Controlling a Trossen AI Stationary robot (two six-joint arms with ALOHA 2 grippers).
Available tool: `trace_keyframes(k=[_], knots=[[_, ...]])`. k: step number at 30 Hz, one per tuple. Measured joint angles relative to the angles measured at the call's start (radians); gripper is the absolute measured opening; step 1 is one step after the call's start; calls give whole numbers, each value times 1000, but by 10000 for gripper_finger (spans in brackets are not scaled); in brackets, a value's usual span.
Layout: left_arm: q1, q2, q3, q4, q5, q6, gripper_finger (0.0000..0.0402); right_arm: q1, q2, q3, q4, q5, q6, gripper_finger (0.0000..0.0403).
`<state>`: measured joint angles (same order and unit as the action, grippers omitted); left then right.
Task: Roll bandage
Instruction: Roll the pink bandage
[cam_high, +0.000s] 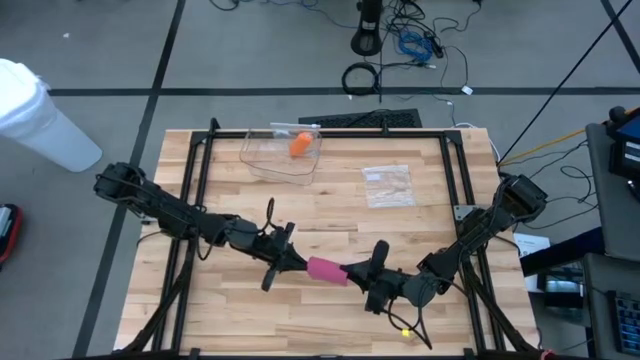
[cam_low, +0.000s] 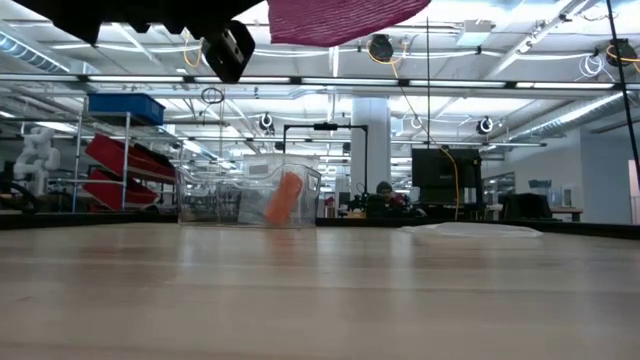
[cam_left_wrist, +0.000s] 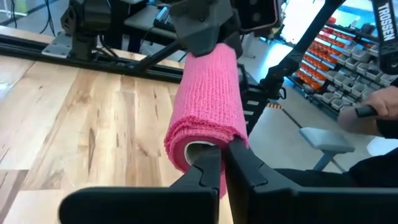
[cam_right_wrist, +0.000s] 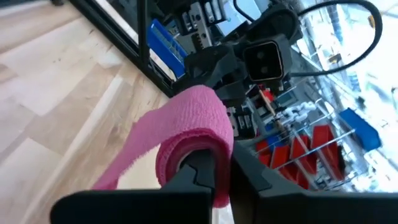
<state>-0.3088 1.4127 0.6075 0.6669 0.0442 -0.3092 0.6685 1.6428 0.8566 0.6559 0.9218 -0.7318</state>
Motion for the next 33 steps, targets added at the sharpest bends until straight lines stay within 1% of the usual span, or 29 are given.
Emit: trace_keyframes(k=[2,5,9,13,16,19,22,26,30,33], knots=[[0,2,0,0,-7,7,9,0,0,0,-1,0,59,9],[0,-4,0,0,-10,59,17,0,0,0,-4,3,173,8],[-1,-19,0,1,-9,122,38,0,0,2,-3,17,388,7],[-1,-33,0,2,-8,134,60,-1,-1,2,-1,16,571,7],[-10,-40,0,4,-8,136,64,-4,-1,3,0,11,684,7],[-21,-42,0,3,-3,155,65,-16,-1,3,-5,-22,804,6],[-33,-52,-1,-1,7,196,65,-37,-3,3,-12,-97,924,6],[-57,-55,-2,-2,15,275,65,-61,-11,3,-40,-174,1023,6],[-73,-55,-2,-1,0,333,66,-72,-37,3,-74,-182,1056,6],[-74,-55,-2,-1,-41,374,66,-75,-54,3,-95,-196,1067,6]])
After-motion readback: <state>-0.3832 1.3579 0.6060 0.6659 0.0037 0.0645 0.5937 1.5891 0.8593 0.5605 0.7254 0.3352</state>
